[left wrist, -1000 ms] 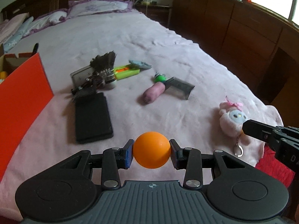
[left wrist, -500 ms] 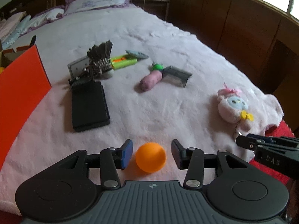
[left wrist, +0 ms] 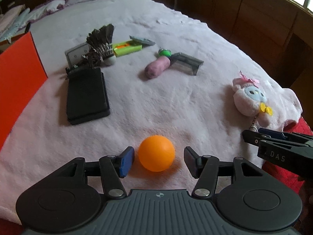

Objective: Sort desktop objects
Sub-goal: 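Close the left gripper around the orange ping-pong ball, then carry the orange ball with the left gripper while the right gripper carries the plush toy to the box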

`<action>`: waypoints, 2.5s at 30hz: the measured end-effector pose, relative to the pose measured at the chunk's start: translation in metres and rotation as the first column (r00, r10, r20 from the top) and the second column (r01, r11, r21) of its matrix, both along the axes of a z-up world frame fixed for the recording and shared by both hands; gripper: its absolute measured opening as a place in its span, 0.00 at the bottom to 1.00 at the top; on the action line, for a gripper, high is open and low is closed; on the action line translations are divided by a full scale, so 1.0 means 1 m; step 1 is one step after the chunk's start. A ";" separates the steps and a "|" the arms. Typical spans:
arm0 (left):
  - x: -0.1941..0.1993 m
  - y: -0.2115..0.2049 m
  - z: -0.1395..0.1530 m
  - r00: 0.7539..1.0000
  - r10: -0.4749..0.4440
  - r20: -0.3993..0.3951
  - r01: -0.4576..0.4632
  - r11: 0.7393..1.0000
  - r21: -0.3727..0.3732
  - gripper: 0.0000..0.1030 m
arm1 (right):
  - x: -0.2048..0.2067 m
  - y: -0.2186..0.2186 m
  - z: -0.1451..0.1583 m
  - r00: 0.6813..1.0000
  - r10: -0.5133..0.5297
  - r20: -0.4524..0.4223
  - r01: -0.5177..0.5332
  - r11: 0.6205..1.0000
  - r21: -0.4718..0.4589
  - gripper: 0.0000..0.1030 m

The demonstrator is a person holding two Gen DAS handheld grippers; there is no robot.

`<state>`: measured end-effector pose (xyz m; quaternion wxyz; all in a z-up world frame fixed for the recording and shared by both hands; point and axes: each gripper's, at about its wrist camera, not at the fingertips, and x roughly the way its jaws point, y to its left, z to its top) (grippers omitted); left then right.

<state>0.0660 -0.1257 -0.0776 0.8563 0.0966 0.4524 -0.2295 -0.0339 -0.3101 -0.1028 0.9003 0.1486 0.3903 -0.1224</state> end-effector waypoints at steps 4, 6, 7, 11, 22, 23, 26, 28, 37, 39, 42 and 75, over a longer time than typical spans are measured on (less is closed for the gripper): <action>0.000 -0.003 -0.003 1.000 -0.012 -0.001 0.012 1.000 0.007 0.48 | 0.002 0.001 -0.002 1.000 -0.004 0.003 0.004 1.000 -0.003 0.25; 0.000 -0.003 -0.002 1.000 -0.015 0.004 0.015 1.000 0.005 0.39 | 0.002 0.002 0.000 1.000 0.002 0.013 -0.002 1.000 -0.004 0.25; 0.000 -0.002 0.000 1.000 -0.014 0.006 0.014 1.000 0.002 0.39 | 0.000 0.004 0.006 0.999 0.015 0.032 -0.014 1.000 -0.005 0.25; 0.000 0.002 0.007 1.000 0.001 0.019 -0.001 1.000 -0.022 0.39 | -0.005 0.013 0.029 0.992 0.066 0.108 -0.066 0.998 -0.008 0.25; -0.004 0.029 0.049 0.994 0.060 0.092 -0.051 0.994 -0.097 0.39 | -0.011 0.039 0.089 0.937 0.202 0.283 -0.202 0.979 -0.030 0.25; -0.004 0.034 0.052 0.993 0.071 0.098 -0.061 0.993 -0.100 0.39 | -0.010 0.042 0.093 0.933 0.215 0.289 -0.214 0.976 -0.035 0.25; -0.006 0.047 0.061 0.989 0.100 0.112 -0.089 0.991 -0.104 0.39 | -0.008 0.052 0.098 0.923 0.244 0.298 -0.246 0.969 -0.034 0.25; -0.009 0.056 0.064 0.986 0.119 0.117 -0.107 0.989 -0.105 0.39 | -0.006 0.059 0.100 0.918 0.262 0.298 -0.265 0.964 -0.028 0.25; -0.022 0.101 0.076 0.967 0.214 0.137 -0.197 0.972 -0.130 0.39 | -0.005 0.097 0.110 0.885 0.352 0.306 -0.357 0.933 -0.040 0.25; -0.025 0.112 0.079 0.961 0.234 0.145 -0.215 0.967 -0.136 0.39 | -0.005 0.105 0.114 0.875 0.371 0.312 -0.376 0.926 -0.047 0.25; -0.031 0.127 0.086 0.952 0.259 0.164 -0.238 0.962 -0.137 0.39 | -0.003 0.119 0.120 0.860 0.399 0.319 -0.404 0.913 -0.054 0.25; 0.019 0.273 0.151 0.777 0.572 0.264 -0.535 0.820 -0.202 0.39 | 0.120 0.304 0.210 0.604 0.680 0.415 -0.693 0.706 -0.147 0.25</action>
